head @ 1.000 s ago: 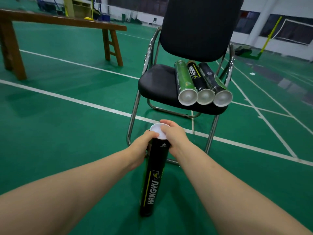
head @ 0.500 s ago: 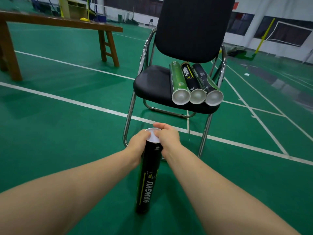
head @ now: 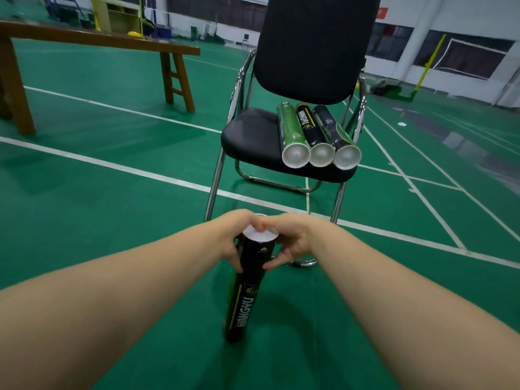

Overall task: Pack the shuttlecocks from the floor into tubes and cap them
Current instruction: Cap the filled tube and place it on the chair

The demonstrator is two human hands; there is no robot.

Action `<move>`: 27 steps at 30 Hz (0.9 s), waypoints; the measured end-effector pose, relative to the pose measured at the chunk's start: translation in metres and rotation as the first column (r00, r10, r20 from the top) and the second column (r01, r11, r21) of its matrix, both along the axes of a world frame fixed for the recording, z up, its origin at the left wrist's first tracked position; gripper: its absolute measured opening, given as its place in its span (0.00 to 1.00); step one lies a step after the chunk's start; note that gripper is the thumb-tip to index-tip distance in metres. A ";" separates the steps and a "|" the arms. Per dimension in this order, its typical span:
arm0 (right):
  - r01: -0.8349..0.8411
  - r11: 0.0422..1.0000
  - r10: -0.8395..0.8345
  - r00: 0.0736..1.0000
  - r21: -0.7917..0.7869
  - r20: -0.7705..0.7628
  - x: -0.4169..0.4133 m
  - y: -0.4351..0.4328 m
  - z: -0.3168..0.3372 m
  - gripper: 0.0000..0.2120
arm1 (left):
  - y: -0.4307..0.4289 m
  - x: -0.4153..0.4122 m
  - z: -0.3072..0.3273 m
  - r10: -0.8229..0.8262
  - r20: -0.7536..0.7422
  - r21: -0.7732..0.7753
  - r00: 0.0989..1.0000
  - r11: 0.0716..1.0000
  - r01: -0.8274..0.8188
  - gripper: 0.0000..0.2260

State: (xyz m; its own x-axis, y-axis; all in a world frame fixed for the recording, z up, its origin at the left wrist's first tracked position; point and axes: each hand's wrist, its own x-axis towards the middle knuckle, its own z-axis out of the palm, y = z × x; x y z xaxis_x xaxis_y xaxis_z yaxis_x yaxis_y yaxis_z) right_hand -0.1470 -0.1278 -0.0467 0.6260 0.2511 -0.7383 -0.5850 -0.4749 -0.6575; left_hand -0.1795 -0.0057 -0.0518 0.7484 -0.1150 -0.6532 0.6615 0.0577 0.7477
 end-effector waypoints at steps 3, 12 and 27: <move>-0.053 0.993 0.052 0.999 0.102 0.015 -0.001 -0.011 0.020 0.15 | 0.001 0.002 0.025 -0.072 0.067 0.077 0.995 0.995 0.067 0.29; -0.134 0.968 0.002 0.850 0.212 0.527 -0.008 -0.011 0.115 0.18 | 0.020 -0.004 0.126 -0.353 0.523 0.348 0.776 0.919 0.183 0.25; -0.168 0.962 -0.072 0.598 0.213 0.798 0.007 -0.017 0.158 0.12 | 0.008 0.012 0.164 -0.392 0.752 0.489 0.531 0.871 -0.049 0.20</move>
State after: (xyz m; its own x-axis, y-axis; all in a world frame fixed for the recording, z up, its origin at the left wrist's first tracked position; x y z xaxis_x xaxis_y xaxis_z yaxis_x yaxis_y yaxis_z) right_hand -0.1399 -0.1451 0.1113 0.9106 0.3897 0.1374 0.2455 -0.2429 -0.9385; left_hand -0.1670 0.0022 0.1119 0.9556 -0.1997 0.2168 -0.2843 -0.4304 0.8567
